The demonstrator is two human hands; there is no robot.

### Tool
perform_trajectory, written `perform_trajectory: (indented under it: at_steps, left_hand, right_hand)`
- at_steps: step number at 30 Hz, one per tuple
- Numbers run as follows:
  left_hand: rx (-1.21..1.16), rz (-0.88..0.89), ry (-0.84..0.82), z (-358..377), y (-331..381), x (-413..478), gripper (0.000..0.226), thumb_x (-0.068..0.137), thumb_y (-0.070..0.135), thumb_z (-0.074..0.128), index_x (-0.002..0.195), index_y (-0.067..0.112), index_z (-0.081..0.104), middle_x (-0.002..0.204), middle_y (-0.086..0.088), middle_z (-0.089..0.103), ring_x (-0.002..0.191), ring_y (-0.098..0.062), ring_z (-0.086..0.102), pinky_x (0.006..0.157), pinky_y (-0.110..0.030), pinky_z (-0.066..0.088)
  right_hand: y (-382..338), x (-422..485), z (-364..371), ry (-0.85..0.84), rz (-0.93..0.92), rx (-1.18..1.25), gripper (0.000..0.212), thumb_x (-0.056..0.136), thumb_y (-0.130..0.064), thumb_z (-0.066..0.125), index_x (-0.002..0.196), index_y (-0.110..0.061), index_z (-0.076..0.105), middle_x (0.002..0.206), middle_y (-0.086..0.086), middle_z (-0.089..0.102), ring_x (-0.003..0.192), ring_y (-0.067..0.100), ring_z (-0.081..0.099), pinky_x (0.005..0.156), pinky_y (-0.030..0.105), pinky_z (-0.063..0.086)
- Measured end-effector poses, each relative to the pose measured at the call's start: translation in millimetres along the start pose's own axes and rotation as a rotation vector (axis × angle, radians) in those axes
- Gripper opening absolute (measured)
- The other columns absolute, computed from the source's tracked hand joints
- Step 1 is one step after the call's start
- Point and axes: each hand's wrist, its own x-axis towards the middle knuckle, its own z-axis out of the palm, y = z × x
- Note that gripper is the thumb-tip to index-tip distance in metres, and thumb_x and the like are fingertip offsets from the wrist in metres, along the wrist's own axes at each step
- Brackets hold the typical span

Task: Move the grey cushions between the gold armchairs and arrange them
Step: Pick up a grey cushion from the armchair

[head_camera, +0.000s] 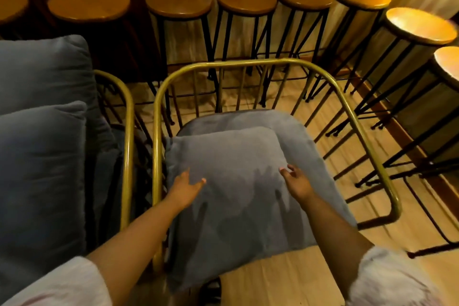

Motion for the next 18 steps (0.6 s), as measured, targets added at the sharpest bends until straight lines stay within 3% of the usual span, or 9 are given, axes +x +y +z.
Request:
perform_trajectory:
  at_steps: [5,9,12,18]
  left_hand:
    - [-0.047,-0.121,0.143,18.3,-22.9,50.6,0.064,0.089,0.028,0.061,0.145,0.009,0.035,0.147,-0.02,0.042,0.135,-0.037,0.042,0.111,-0.044,0.036]
    - [-0.042,-0.345,0.256,38.7,-36.5,68.5,0.075,0.091,0.046,0.05,0.152,0.016,0.018,0.156,-0.022,0.022,0.139,-0.044,0.029,0.114,-0.05,0.027]
    - [-0.049,-0.415,0.334,51.6,-48.2,83.2,0.078,0.09,0.054,0.045,0.153,0.021,0.012,0.159,-0.02,0.012,0.141,-0.047,0.022,0.114,-0.054,0.024]
    - [-0.093,-0.486,0.368,59.4,-64.0,102.0,0.086,0.082,0.068,0.046,0.151,0.039,0.006,0.156,-0.024,0.015,0.138,-0.053,0.019,0.115,-0.06,0.019]
  right_hand:
    - [12.8,55.6,3.5,-0.059,0.094,-0.049,0.063,0.093,-0.043,0.052,0.145,-0.012,0.034,0.152,0.016,0.036,0.134,0.039,0.039,0.11,0.047,0.034]
    - [21.8,89.9,8.5,-0.121,0.104,-0.1,0.066,0.09,-0.046,0.054,0.145,-0.015,0.035,0.151,0.014,0.037,0.136,0.036,0.038,0.11,0.044,0.031]
    - [34.0,117.8,10.7,-0.15,0.064,-0.13,0.075,0.083,-0.053,0.06,0.146,-0.019,0.035,0.15,0.017,0.037,0.135,0.038,0.039,0.112,0.046,0.032]
    - [54.4,136.9,8.8,-0.199,0.127,0.026,0.087,0.081,-0.047,0.067,0.151,-0.025,0.022,0.156,0.008,0.029,0.137,0.033,0.037,0.107,0.04,0.034]
